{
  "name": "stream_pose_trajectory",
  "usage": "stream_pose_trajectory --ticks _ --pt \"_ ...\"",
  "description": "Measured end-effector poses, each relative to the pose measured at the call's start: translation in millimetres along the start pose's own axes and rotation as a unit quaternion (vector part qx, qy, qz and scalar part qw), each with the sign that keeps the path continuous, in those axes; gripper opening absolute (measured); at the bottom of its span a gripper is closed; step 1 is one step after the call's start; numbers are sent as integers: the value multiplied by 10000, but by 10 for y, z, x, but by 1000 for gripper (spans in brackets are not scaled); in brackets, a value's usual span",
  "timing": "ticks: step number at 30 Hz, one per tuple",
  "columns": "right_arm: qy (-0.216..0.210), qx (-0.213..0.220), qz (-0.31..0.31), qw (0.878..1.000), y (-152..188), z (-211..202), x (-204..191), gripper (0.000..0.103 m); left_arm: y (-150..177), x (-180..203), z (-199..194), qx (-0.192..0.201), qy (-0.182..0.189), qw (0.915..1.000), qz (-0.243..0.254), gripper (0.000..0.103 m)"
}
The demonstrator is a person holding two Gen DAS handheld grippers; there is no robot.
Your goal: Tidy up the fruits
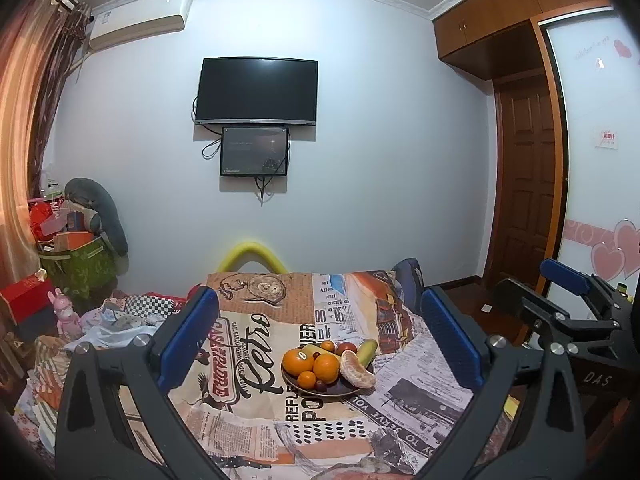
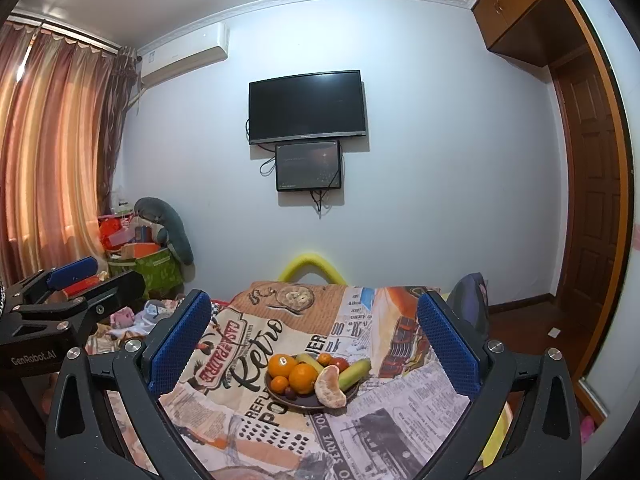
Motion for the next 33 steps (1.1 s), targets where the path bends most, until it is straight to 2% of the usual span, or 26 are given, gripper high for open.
stream_pose_trajectory --ticks 33 --pt "67 43 -47 10000 -58 -58 28 103 24 11 31 -82 97 9999 -40 103"
Point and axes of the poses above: each gripper's, at about its wrist camera, not at the fingertips, and z roughly the way its jaws point, x to its right, y to its underside, the point moved 2 cm from there along z, roughly the way its jaws point, and after that the axes turned 5 degrees about x, right-handed, at the moved point
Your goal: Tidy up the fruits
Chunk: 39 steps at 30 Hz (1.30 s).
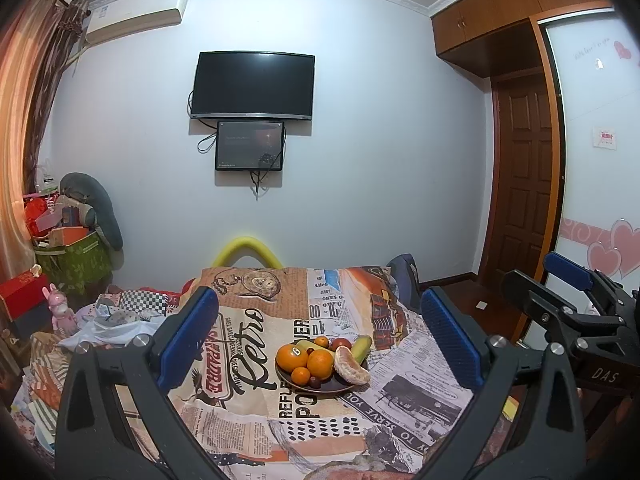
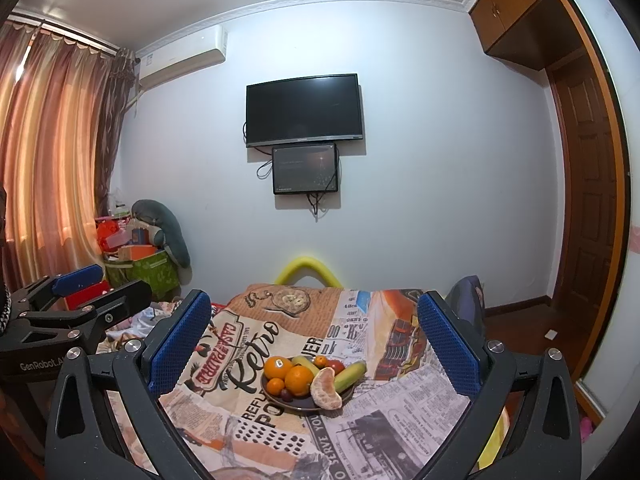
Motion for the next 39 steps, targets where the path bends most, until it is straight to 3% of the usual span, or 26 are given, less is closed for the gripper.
stream_pose_trajectory --ticks 39 --pt "12 -40 -7 10000 -11 16 -42 103 -5 64 -11 -65 86 9999 -22 103"
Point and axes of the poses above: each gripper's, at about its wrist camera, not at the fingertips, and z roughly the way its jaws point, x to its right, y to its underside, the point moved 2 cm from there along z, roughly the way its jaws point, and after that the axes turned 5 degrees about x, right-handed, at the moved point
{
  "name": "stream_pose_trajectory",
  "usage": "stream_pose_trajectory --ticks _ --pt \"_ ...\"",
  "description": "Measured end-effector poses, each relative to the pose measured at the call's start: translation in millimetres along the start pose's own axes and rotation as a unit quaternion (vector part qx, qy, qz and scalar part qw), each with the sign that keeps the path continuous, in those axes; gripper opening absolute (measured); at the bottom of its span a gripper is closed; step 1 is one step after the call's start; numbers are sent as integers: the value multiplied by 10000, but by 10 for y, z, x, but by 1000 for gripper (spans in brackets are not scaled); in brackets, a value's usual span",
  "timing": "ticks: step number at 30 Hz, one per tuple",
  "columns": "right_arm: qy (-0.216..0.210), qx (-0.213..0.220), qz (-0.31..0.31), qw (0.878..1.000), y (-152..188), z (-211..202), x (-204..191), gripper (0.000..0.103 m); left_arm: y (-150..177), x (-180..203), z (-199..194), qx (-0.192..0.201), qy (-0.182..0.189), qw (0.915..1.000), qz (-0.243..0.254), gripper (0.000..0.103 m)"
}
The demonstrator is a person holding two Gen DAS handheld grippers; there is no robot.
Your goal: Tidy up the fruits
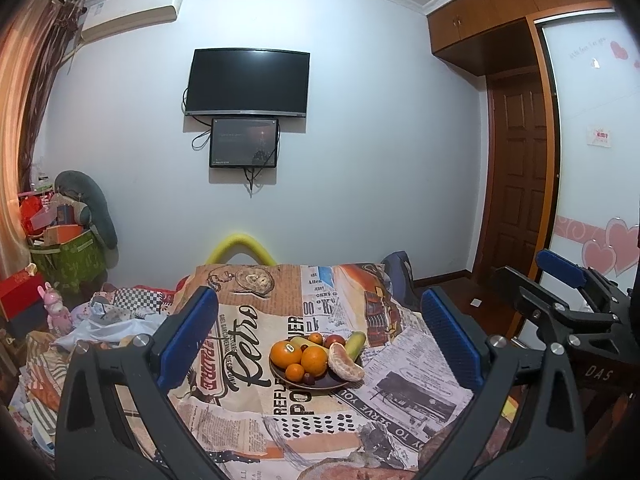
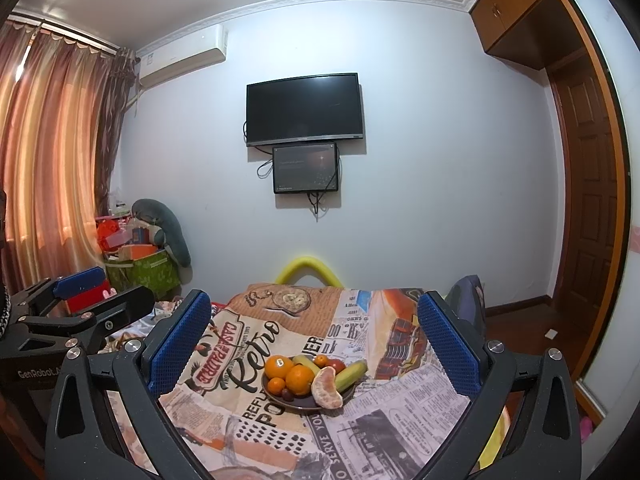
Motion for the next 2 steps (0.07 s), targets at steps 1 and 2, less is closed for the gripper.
stream_pose_trajectory --ticks 1,2 --pt "9 -5 -4 10000 5 4 2 103 0 -9 2 -2 -5 10000 -10 103" --pt "9 -5 -4 10000 5 4 2 103 0 -19 13 -10 -13 10000 -17 103"
Point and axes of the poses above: each gripper's, at about its wrist camera, not at the fingertips, and z roughly the way its jaws point, x to its right, y to its underside, the point moved 2 cm from there along z, roughly the way its jaws point, and after that the axes turned 5 degrees about x, right-handed, at the moved point
